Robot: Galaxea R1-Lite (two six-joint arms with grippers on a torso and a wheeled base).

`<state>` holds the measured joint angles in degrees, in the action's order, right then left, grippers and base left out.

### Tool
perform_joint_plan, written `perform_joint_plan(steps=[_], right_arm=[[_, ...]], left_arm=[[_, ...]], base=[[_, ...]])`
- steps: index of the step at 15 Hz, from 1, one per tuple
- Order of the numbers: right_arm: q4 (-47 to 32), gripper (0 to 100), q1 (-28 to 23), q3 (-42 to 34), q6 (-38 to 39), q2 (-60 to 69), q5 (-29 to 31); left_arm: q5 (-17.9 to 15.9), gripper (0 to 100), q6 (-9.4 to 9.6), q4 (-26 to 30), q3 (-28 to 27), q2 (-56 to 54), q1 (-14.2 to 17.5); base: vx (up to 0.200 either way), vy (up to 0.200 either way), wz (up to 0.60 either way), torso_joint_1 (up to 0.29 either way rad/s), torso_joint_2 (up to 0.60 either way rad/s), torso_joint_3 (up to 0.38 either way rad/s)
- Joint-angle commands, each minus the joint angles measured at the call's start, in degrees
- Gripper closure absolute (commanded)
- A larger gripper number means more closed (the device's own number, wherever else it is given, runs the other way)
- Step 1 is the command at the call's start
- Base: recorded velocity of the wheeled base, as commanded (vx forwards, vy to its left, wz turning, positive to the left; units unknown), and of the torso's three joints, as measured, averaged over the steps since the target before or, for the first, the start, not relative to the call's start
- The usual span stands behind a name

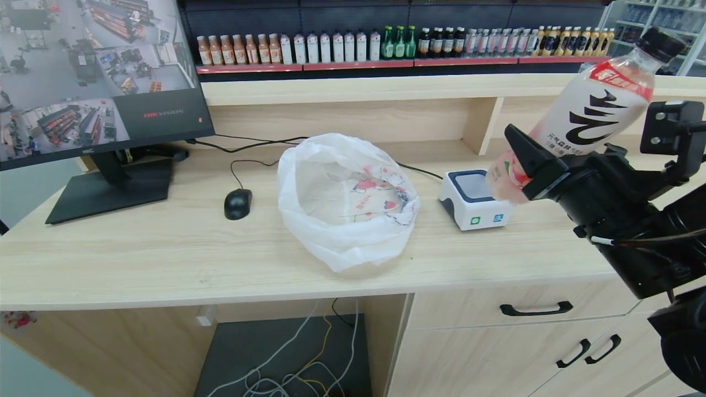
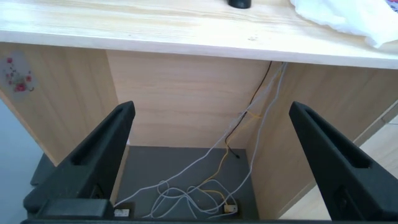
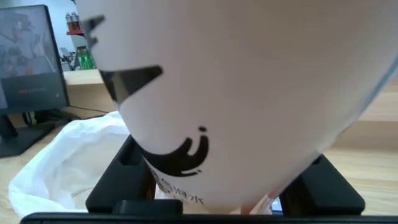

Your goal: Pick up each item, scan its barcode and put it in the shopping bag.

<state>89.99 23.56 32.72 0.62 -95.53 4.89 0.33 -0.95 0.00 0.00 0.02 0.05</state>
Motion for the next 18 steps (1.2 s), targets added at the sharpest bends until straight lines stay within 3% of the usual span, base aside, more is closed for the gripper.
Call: perform_joint_plan(steps=[1,9,18], right_arm=[[0.01,100,0.08,-0.11,0.08,0.16,0.03],[0.01,100,-0.01,-1.52,-0.09,1.83,0.03],[0.01,100,4.38,-3.1,-3.08,0.52,0.03]], left_arm=[[0.02,0,-0.02,0.0,0.0,-0.02,0.04],[0.02,0,0.07,0.0,0.0,-0.02,0.04],[0.02,0,0.42,0.0,0.0,-0.02,0.04]], base=[[0.0,0.2,0.0,0.002,0.0,0.007],[0.0,0.2,0.0,0.002,0.0,0.003],[0.0,0.0,0.0,0.0,0.0,0.0]])
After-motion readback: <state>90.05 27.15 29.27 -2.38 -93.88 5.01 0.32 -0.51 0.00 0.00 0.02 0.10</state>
